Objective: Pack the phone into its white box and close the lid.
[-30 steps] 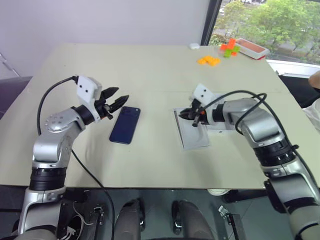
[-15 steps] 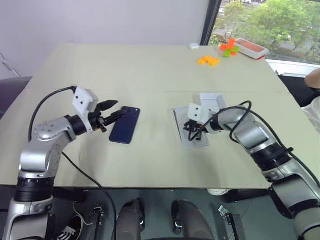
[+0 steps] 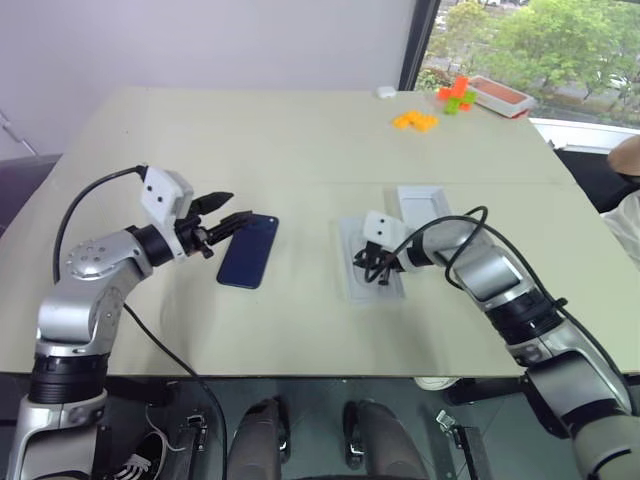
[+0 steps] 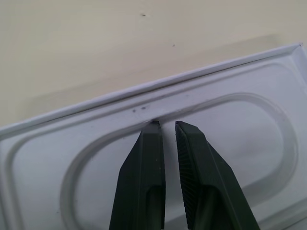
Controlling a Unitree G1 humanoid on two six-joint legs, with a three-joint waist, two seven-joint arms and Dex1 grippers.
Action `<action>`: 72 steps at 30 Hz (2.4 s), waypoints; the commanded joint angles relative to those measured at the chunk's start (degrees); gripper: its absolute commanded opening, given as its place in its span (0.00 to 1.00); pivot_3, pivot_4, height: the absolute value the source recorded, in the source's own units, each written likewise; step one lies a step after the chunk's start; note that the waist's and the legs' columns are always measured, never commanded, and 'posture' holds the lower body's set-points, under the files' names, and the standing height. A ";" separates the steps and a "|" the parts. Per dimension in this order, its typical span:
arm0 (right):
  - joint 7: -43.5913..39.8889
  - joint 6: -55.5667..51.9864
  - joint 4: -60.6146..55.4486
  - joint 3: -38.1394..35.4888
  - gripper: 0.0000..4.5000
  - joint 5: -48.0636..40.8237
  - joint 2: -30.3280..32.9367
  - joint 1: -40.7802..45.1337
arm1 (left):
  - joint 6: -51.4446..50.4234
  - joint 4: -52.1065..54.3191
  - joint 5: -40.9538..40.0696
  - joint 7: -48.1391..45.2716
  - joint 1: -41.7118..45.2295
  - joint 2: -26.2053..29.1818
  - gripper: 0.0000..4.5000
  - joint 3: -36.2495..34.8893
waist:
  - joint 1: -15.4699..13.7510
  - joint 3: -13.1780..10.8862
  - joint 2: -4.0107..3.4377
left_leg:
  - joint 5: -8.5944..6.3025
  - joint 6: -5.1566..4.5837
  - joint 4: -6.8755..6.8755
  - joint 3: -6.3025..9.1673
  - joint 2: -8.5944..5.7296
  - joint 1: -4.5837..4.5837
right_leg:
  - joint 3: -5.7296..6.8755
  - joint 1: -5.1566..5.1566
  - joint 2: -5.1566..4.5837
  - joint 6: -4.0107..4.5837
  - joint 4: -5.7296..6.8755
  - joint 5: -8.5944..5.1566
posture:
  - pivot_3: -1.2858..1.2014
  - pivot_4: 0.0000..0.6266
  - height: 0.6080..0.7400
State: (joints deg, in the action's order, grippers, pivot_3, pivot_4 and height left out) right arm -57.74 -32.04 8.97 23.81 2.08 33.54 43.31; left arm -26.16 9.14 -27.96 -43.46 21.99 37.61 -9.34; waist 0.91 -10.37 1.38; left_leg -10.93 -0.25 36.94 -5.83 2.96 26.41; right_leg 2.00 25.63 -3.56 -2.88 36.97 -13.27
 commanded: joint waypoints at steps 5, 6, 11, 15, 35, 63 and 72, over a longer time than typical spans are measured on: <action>0.54 2.34 1.89 -1.07 0.12 2.18 1.16 1.32 | 0.91 0.18 0.03 0.20 1.27 0.03 0.56 -1.04 | -0.04 0.00 0.00 | 0.00 0.00 -0.02 0.00 0.00 0.01 | 0.00 0.02 -0.01 0.00 -0.01 0.00 | 0.52 0.24 1.00; 0.27 4.31 1.02 -0.07 0.12 3.19 1.62 0.68 | 1.02 0.11 0.15 0.13 1.27 0.07 0.56 -0.93 | -0.05 0.00 0.00 | 0.00 0.00 -0.04 0.00 0.01 0.01 | -0.01 0.02 -0.01 0.00 -0.01 0.00 | 0.52 0.24 1.00; 2.07 5.69 2.94 -0.88 0.12 4.30 0.48 1.26 | 1.03 0.04 0.19 -0.77 0.14 1.13 0.56 -1.66 | 0.07 0.00 0.00 | 0.01 -0.01 -0.08 -0.01 0.01 0.01 | -0.01 0.05 0.01 0.00 0.00 0.00 | 0.52 0.24 1.00; 1.10 6.82 1.00 0.65 0.12 5.49 1.03 -0.66 | 1.10 -0.24 0.25 -1.33 -0.32 1.77 0.56 -2.01 | 0.08 0.00 0.00 | 0.00 0.00 -0.06 -0.01 0.01 -0.01 | -0.01 0.03 0.01 0.00 0.01 0.00 | 0.52 0.24 1.00; 6.35 14.92 -1.74 -5.29 0.12 -1.91 -12.65 4.31 | -36.35 -20.03 -13.91 2.63 4.94 7.64 0.56 -12.64 | 0.25 -0.06 -0.07 | 0.08 -0.12 -0.09 -0.04 0.00 0.04 | -0.02 0.15 0.07 -0.03 0.09 0.00 | 0.52 0.24 1.00; 17.28 11.63 14.72 4.04 0.12 12.59 -24.68 5.37 | -39.68 -55.19 0.56 -10.33 28.00 -4.10 0.56 7.33 | -0.20 0.09 0.01 | 0.00 0.04 0.07 0.02 -0.15 -0.05 | 0.09 -0.09 -0.26 0.06 0.14 0.05 | 0.52 0.24 1.00; 17.88 12.01 17.60 3.23 0.12 12.88 -25.07 6.24 | -44.88 -53.72 0.66 -13.63 28.04 -6.14 0.56 7.46 | -0.08 0.26 -0.01 | -0.01 0.05 -0.15 0.02 -0.25 -0.06 | 0.11 0.12 -0.56 0.09 0.09 0.05 | 0.52 0.24 1.00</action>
State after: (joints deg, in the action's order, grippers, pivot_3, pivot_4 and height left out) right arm -40.24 -20.00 25.65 27.53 14.48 8.79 48.47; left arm -67.01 -44.24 -26.41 -55.25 51.42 34.23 -4.08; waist 0.83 -10.11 1.37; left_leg -10.95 -0.19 36.79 -5.81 2.71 26.35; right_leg 2.11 25.76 -4.13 -2.78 37.05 -13.22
